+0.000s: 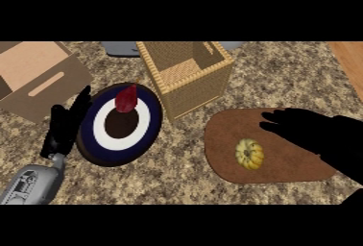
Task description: Pick the squash from the cutting board and place it in the basket
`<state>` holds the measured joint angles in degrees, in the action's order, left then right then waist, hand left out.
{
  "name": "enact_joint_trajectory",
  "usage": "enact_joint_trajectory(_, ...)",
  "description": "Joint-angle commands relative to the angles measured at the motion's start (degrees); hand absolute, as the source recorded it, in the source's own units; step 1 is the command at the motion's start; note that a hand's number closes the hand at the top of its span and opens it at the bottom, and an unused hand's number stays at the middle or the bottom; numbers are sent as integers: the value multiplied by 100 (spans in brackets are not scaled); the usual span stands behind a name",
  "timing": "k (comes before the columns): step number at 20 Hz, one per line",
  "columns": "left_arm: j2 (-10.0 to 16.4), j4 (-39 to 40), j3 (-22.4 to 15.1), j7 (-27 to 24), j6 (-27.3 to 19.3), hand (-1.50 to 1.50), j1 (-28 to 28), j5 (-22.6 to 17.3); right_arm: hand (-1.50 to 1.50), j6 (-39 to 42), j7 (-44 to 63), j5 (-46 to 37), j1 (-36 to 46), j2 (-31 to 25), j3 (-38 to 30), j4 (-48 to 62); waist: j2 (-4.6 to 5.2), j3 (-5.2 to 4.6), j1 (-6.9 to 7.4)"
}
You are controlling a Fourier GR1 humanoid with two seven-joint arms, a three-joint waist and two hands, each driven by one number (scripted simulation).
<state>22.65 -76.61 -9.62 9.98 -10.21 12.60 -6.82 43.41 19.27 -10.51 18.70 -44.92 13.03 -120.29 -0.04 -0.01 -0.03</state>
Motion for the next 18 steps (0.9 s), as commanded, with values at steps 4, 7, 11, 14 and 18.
enact_joint_trajectory(4,-258,510,244,-1,150,0,499,200,-150,-344,-1195,-1341,-395,283,-224,498,15,4,-22)
enact_joint_trajectory(7,-119,-318,332,54,276,0,-349,178,-150,-232,-573,-1549,-423,864,211,343,-3,2,33)
enact_joint_trajectory(11,-384,-54,285,101,208,0,9,406,-150,-648,-1373,-2355,-337,1151,604,1397,15,4,51)
enact_joint_trajectory(14,-281,261,653,-77,592,0,98,389,-150,-325,-1417,-2361,-391,1283,246,1221,8,0,8)
enact_joint_trajectory(18,-537,-315,557,451,365,0,1,662,-150,-528,-1977,-2828,-703,1337,199,1256,1,2,8)
